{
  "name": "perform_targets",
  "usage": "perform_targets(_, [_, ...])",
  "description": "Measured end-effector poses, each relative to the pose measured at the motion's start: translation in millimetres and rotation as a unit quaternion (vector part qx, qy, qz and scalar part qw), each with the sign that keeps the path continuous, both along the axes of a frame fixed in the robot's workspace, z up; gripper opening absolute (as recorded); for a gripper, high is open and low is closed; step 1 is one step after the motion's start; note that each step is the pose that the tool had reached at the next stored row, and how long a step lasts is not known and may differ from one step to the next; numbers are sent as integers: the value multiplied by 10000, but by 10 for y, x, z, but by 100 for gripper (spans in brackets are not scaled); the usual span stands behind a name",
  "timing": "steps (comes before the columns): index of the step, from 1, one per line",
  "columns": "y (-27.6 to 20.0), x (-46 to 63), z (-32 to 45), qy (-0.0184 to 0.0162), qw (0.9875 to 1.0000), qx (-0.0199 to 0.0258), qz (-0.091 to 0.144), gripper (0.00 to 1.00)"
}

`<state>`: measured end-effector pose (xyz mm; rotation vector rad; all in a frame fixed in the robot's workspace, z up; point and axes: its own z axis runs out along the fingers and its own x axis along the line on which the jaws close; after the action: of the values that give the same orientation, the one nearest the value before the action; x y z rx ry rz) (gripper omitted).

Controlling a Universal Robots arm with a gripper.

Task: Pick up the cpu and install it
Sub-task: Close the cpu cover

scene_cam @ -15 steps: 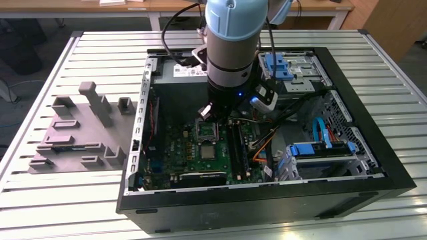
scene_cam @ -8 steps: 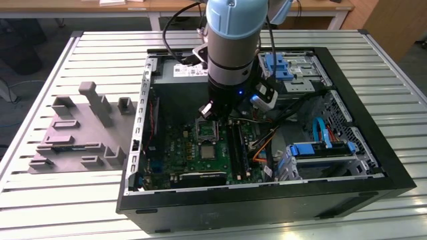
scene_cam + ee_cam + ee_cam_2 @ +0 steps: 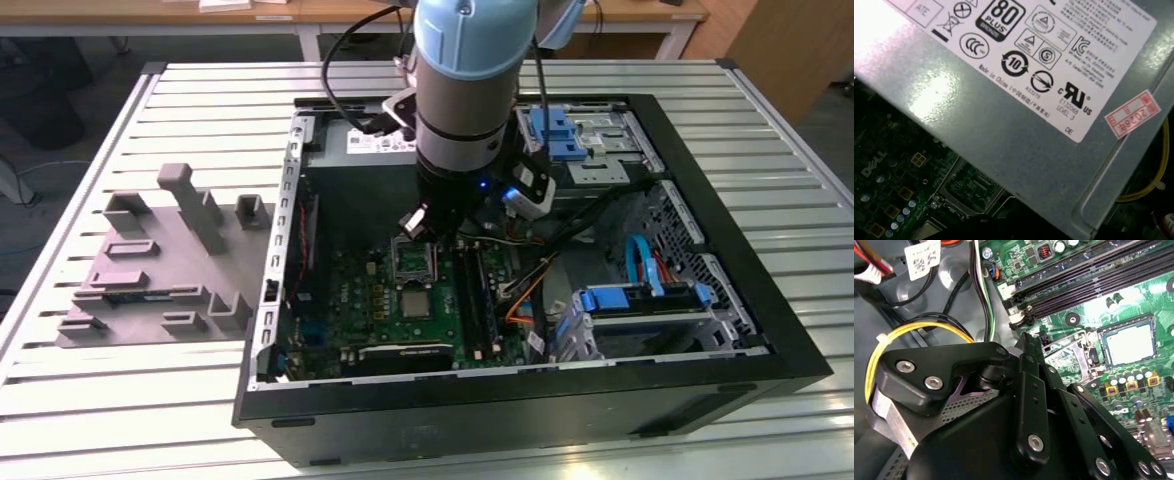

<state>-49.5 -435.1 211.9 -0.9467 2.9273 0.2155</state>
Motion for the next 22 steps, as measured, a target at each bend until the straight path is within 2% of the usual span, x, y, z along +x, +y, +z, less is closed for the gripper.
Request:
perform_targets(13, [47,10,-43,-106,9999,16,2,11])
perform_targets(17, [54,9,-51,-109,9999,16,47,11])
perform_targets(22, [61,9,-66,-110,9996,19,261,11])
